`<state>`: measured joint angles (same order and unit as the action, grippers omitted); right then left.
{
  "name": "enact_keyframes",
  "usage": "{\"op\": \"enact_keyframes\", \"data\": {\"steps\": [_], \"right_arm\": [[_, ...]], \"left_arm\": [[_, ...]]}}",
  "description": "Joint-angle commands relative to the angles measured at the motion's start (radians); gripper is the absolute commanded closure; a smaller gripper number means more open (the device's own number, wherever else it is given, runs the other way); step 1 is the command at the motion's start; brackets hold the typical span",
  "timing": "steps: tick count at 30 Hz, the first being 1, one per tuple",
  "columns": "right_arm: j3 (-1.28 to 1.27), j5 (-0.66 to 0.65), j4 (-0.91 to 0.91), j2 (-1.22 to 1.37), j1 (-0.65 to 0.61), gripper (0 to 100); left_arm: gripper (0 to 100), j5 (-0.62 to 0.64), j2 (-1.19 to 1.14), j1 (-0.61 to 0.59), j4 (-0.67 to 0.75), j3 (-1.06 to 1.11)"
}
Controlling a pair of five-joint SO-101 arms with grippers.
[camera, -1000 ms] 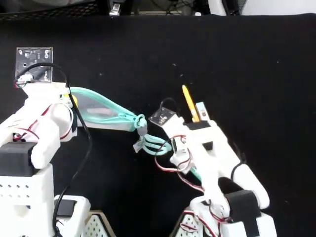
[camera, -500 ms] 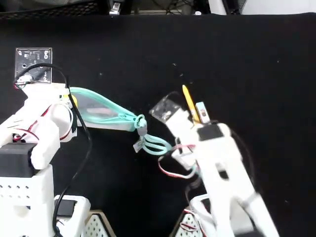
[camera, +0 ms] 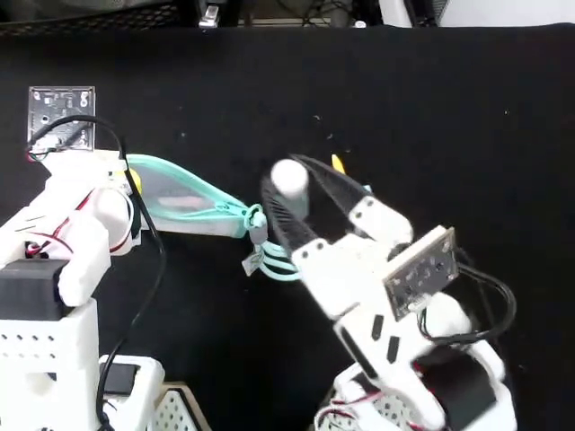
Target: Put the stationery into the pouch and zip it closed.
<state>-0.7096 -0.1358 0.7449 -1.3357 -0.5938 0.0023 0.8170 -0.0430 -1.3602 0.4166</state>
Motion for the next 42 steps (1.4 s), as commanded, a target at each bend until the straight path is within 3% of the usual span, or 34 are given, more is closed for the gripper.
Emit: {"op": "enact_keyframes", "data": {"steps": [1,6,12,34,42], "right_arm": [[0.038,0.021,-0.221,0.087,-0.074,98.7],[0.045,0.026,-0.356,0.203,-0.112,98.7],[0.053,0.021,-0.371,0.291,-0.238,98.7],[-0.091,0.025,-0.338,0.308,-0.195,98.7],[-0.197,0.025,-0.500,0.308,-0.163,98.7]], "left_arm": [[97,-0.003,-0.043,0.008,-0.009,0.101],[97,-0.003,-0.043,0.008,-0.011,0.101],[97,-0.003,-0.043,0.004,-0.012,0.101],[97,-0.005,-0.041,-0.073,-0.006,0.119],[97,-0.005,-0.041,-0.071,-0.006,0.119]]}}
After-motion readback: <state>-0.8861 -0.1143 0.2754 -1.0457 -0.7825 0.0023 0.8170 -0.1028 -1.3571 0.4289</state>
